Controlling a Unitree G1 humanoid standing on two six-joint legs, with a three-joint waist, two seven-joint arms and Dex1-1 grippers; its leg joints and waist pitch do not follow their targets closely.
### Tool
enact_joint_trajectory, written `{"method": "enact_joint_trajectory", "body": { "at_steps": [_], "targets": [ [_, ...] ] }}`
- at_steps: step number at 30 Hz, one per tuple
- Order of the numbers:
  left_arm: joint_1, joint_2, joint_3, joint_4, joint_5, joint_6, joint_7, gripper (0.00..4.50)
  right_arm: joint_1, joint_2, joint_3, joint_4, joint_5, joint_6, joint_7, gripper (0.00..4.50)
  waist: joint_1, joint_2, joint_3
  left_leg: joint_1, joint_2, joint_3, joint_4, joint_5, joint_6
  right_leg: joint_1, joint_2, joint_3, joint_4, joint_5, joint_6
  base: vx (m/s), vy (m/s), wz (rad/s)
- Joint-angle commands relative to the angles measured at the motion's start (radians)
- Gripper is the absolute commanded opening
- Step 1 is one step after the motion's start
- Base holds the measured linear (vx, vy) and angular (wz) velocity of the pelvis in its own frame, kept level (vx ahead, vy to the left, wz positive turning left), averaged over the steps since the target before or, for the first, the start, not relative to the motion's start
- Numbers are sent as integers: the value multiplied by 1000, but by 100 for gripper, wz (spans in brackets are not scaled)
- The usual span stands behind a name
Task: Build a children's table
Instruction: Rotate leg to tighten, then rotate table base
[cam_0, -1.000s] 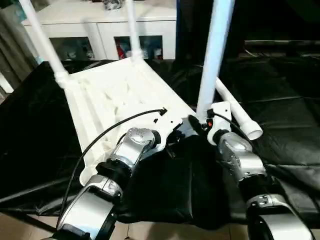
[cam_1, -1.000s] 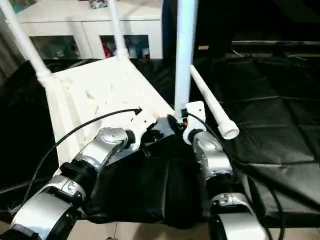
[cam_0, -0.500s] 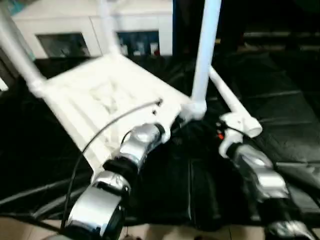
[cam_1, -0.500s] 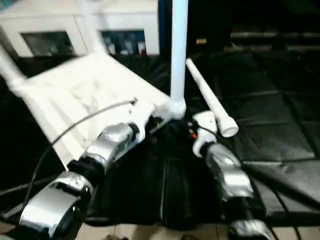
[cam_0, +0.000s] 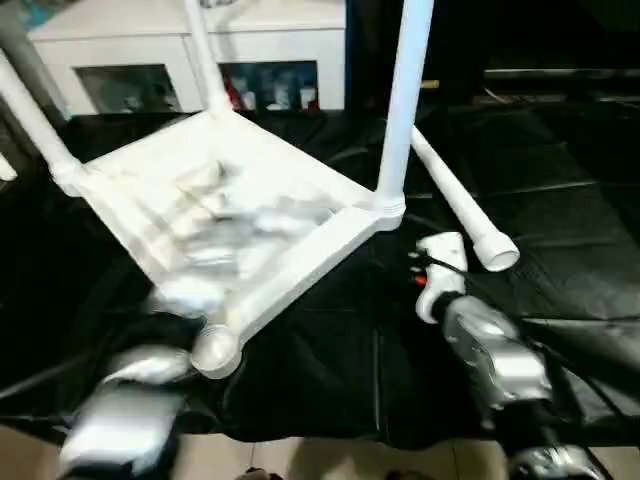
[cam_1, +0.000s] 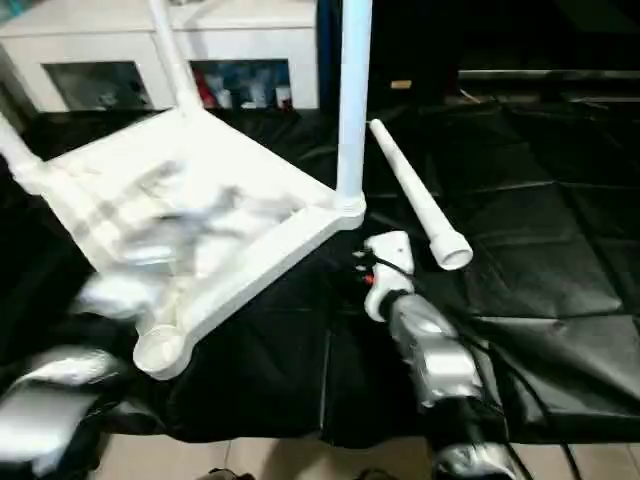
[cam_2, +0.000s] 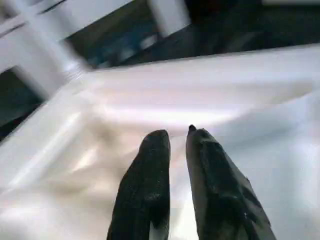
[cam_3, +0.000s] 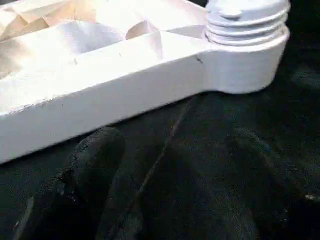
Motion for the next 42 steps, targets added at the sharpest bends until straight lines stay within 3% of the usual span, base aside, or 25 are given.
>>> {"method": "enact_joint_trajectory", "body": {
  "at_steps": [1, 5, 6, 8, 10, 15, 16, 20, 26, 28, 32, 34, 36, 39, 40, 42],
  "targets": [
    [54, 53, 35, -107, 37, 82, 14, 76, -33, 20, 14, 38, -23, -6, -31, 375, 0, -1, -69, 22, 33, -22, -77, -207, 49, 58, -52, 42, -64, -216, -190, 0, 0, 0],
    [120, 103, 69, -201, 46, 159, 34, 51, -83, 38, 2, 106, -33, -15, -83, 375, 1, 4, -71, 26, 30, -19, -73, -186, 45, 58, -50, 42, -58, -174, -208, 0, 0, 0],
    [141, 121, 79, -218, 52, 173, 49, 42, -105, 44, -6, 138, -32, -20, -98, 346, 2, 6, -72, 28, 29, -17, -73, -191, 44, 56, -48, 42, -60, -174, -208, 0, 0, 0],
    [162, 146, 76, -215, 60, 191, 43, 37, -132, 48, -6, 178, -36, -23, -100, 339, 4, 6, -72, 27, 28, -19, -74, -198, 40, 57, -49, 42, -58, -175, -208, 0, 0, 0],
    [175, 165, 66, -216, 67, 219, 21, 3, -155, 47, 1, 207, -43, -22, -100, 319, 3, 6, -71, 26, 28, -19, -76, -212, 32, 58, -47, 42, -57, -175, -205, 0, 0, 0],
    [225, 185, 11, -306, 28, 396, -138, 0, -201, 45, 6, 277, -56, -39, -95, 274, 7, -1, -74, 28, 29, -16, -74, -201, 27, 59, -53, 46, -55, -176, -223, 0, 0, 0],
    [241, 200, -33, -325, 12, 447, -214, 0, -219, 46, 6, 309, -60, -49, -96, 261, 8, -2, -74, 28, 29, -17, -74, -198, 30, 58, -55, 46, -54, -184, -226, 0, 0, 0],
    [255, 232, -112, -361, -18, 502, -334, 0, -256, 49, 12, 363, -67, -66, -91, 235, 8, 1, -75, 28, 28, -18, -73, -197, 29, 60, -56, 46, -53, -188, -227, 0, 0, 0],
    [251, 262, -196, -416, -62, 523, -520, 0, -302, 53, 10, 412, -66, -85, -81, 182, 4, 2, -76, 29, 27, -16, -71, -171, 38, 62, -53, 47, -49, -151, -243, 0, 0, 0],
    [253, 280, -242, -470, -110, 535, -630, 0, -321, 56, 10, 440, -71, -100, -71, 170, 5, 2, -77, 30, 28, -15, -70, -168, 36, 62, -53, 47, -45, -139, -252, 0, 0, 0],
    [246, 287, -319, -517, -152, 486, -754, 0, -337, 63, 11, 470, -74, -114, -50, 136, 3, -7, -76, 27, 25, -14, -69, -161, 42, 67, -52, 49, -43, -142, -253, 0, 0, 0],
    [231, 266, -326, -498, -148, 481, -754, 0, -339, 66, 14, 474, -76, -117, -41, 132, 0, -6, -75, 26, 25, -14, -69, -155, 42, 68, -51, 49, -42, -142, -250, 0, 0, 0],
    [223, 256, -327, -487, -146, 480, -753, 0, -339, 67, 16, 475, -76, -118, -38, 98, -3, -8, -75, 24, 24, -13, -68, -150, 45, 71, -52, 49, -42, -136, -248, 0, 0, 0],
    [154, 192, -351, -413, -144, 436, -771, 0, -342, 76, 26, 490, -77, -132, 0, 90, -5, -9, -76, 25, 22, -11, -65, -147, 51, 70, -50, 49, -46, -141, -246, 0, 0, 0],
    [138, 176, -355, -396, -146, 431, -770, 0, -341, 79, 29, 487, -75, -133, 12, 61, -5, -8, -77, 24, 21, -12, -65, -144, 52, 73, -50, 48, -45, -139, -246, 0, 0, 0],
    [92, 134, -357, -326, -133, 393, -731, 0, -341, 83, 34, 486, -79, -137, 21, 53, -9, -3, -78, 22, 19, -12, -62, -140, 57, 74, -48, 47, -45, -124, -250, 0, 0, 0]
  ]
}}
